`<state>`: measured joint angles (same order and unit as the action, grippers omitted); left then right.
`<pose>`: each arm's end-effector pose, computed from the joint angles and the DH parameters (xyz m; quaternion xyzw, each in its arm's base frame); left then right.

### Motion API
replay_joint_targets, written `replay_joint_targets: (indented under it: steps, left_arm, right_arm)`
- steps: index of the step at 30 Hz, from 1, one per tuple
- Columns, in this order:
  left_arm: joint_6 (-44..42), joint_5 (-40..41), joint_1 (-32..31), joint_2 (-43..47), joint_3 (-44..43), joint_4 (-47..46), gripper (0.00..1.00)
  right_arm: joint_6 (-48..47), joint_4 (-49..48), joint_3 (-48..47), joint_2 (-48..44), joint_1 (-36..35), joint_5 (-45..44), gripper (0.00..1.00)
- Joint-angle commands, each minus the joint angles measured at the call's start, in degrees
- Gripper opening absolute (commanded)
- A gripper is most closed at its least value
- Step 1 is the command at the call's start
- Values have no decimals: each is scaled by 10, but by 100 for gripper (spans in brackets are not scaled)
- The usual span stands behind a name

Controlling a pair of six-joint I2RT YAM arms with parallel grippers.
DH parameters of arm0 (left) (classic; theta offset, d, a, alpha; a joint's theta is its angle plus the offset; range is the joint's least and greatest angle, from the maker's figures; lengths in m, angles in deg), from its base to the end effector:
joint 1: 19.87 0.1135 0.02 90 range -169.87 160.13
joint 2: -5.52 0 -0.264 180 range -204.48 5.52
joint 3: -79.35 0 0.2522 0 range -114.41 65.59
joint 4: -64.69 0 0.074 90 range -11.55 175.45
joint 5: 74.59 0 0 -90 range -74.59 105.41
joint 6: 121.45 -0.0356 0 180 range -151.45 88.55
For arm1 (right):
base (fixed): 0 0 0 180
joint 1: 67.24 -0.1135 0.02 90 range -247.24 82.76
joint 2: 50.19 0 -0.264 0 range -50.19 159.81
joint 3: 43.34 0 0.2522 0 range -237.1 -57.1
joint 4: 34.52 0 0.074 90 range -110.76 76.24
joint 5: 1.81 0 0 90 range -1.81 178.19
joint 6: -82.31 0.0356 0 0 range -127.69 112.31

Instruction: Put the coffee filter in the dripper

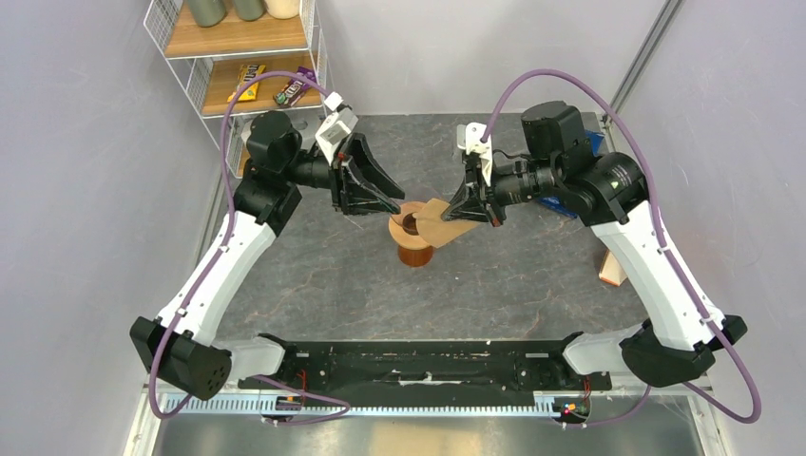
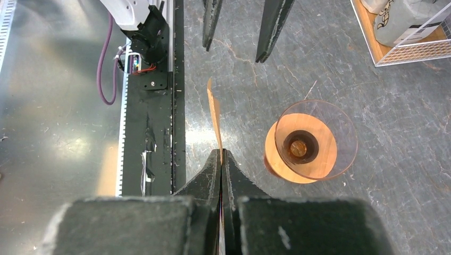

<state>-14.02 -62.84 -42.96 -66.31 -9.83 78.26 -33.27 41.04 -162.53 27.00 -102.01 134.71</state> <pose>0.2250 -0.1338 0.4449 0.4863 0.5068 -0.6007 0.3820 0.1750 0.1529 0.4852 -0.5683 0.6060 0.3816 0.4052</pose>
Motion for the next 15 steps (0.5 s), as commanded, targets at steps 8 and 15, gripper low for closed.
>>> replay_joint_targets:
  steps: [8, 15]
  left_arm:
    - [24, -62, -15, 1, -4, -39, 38]
    - [36, -46, -29, 2, 9, -36, 37]
  right_arm:
    - [-8, 18, -23, 4, -16, 4, 0]
    - [3, 17, -30, 11, -23, -2, 0]
